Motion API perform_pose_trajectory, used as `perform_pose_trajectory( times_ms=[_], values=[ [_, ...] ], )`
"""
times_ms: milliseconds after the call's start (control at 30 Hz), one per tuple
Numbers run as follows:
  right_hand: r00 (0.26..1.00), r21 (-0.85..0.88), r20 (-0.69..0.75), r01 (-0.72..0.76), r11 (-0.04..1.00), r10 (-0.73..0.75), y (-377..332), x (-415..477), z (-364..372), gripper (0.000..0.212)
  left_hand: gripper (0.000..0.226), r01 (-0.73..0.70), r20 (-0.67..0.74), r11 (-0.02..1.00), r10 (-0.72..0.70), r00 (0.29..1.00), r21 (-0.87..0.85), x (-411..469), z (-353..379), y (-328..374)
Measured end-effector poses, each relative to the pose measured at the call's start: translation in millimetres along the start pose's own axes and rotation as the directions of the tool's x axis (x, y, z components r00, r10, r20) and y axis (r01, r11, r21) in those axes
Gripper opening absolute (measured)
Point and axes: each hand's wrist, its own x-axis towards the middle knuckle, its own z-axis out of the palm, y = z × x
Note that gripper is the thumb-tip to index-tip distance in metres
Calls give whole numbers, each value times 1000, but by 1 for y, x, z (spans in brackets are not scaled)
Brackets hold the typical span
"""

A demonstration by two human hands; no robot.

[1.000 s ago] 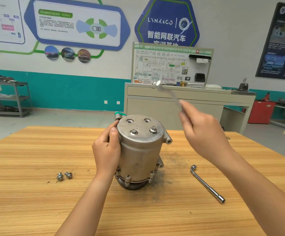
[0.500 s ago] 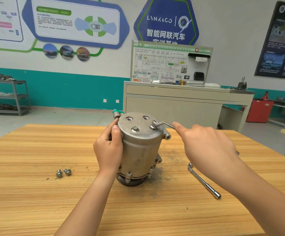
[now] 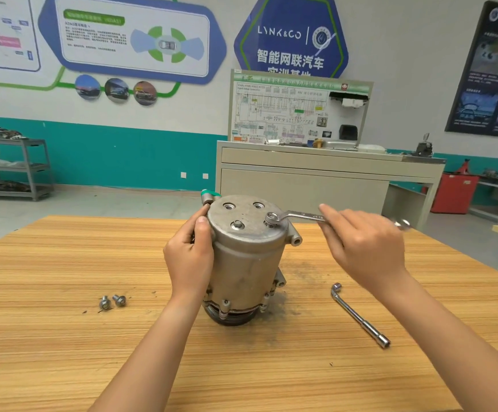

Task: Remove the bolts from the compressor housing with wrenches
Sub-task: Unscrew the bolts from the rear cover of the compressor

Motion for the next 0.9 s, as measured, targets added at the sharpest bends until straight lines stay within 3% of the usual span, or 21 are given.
perform_pose_trajectory(
  times_ms=[67, 167, 267, 367, 400, 467, 500, 533, 567, 600, 700, 800, 900],
  values=[
    [998, 112, -51, -23, 993, 29, 10, 9, 24, 23, 30, 7, 35, 1000, -7, 999, -2, 6, -1, -1],
    [1000, 161, 10, -18, 987, 17, 9, 42, 56, 26, 31, 24, 85, 1000, -24, 996, -1, 12, -1, -1],
    [982, 245, 101, 129, 961, -157, -1, 80, 71, 25, 31, 21, 96, 1000, -22, 995, 12, 14, 0, 0],
    [958, 205, 49, 266, 942, -281, -4, 96, 73, 22, 31, 29, 95, 1000, -28, 995, -8, 12, 0, 0],
    [978, 232, 18, 200, 952, -210, -3, 95, 69, 21, 32, 39, 88, 999, -37, 995, -21, 12, 0, 0],
    [985, 397, -60, -127, 909, 163, -2, 92, 59, 19, 33, 46, 61, 998, -44, 997, -38, 11, -2, 1],
    [919, 521, -51, -310, 795, 391, 0, 89, 50, 20, 34, 48, 49, 998, -46, 998, -41, 11, -2, 0],
    [851, 624, -12, -404, 669, 525, 2, 84, 39, 22, 34, 50, 44, 998, -48, 998, -43, 10, -2, 0],
    [825, 678, 34, -434, 593, 565, 3, 77, 26, 23, 33, 50, 45, 998, -48, 998, -45, 10, -2, 0],
    [850, 649, 67, -436, 624, 523, 2, 68, 13, 24, 33, 50, 47, 998, -48, 998, -43, 9, -3, 0],
    [939, 362, 244, -319, 876, 242, -9, 36, -16, 35, 32, 45, 36, 999, -44, 998, -29, 6, -1, 0],
    [869, 124, 455, -278, 953, 194, -17, 14, -34, 45, 30, 38, 23, 999, -37, 999, -22, 3, 0, 0],
    [831, -7, 521, -223, 975, 194, -20, 5, -45, 49, 30, 32, 15, 999, -32, 999, -24, 1, -1, 0]
  ],
)
